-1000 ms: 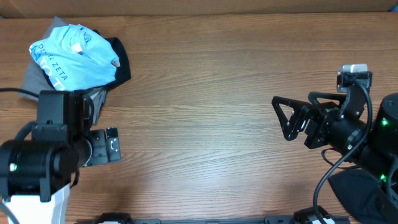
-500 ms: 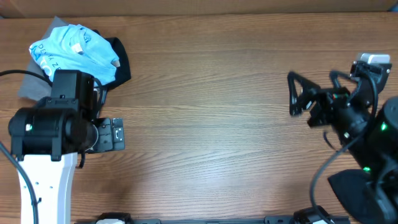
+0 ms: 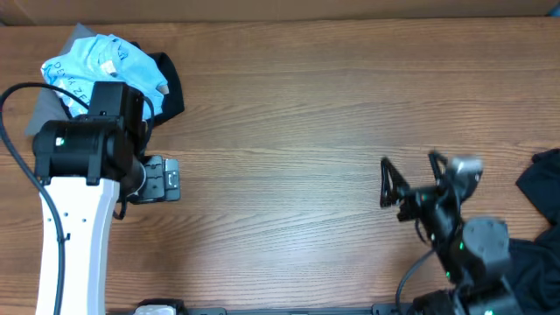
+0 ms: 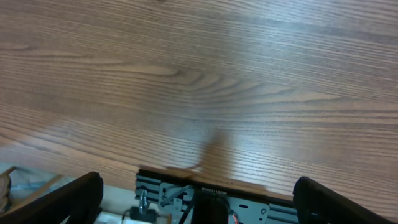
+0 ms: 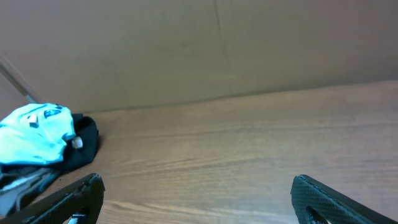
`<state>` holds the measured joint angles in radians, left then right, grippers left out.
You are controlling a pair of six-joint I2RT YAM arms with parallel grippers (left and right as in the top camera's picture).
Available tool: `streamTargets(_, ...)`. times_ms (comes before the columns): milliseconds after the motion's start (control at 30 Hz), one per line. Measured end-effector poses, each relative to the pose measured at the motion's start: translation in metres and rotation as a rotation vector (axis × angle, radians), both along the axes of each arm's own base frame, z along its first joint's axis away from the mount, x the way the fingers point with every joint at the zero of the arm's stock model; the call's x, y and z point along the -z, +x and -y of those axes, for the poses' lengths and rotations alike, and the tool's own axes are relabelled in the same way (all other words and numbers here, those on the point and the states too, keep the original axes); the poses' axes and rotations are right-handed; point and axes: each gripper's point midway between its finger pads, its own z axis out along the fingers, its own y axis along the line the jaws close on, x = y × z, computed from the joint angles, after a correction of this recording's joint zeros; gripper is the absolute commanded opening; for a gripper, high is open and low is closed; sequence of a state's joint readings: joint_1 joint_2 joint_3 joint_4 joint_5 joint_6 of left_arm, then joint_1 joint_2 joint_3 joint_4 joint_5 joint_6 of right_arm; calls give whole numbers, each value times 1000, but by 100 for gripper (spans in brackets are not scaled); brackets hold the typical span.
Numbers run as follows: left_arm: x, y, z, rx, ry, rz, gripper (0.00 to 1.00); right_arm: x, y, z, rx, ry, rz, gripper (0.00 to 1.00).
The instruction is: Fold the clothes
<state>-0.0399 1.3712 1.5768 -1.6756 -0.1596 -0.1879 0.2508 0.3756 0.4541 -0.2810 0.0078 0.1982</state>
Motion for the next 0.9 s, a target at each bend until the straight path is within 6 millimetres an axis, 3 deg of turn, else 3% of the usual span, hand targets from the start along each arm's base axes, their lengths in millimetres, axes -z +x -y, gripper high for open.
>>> streamTargets(267, 4, 4, 0, 0, 0, -14, 100, 9, -28, 28, 81, 32, 160, 100)
streamTargets(700, 4, 5, 0, 0, 0, -14, 100, 68, -6, 25, 73, 35, 168, 100)
streamTargets(900, 4, 4, 0, 0, 0, -14, 100, 70, -6, 23, 61, 35, 165, 100)
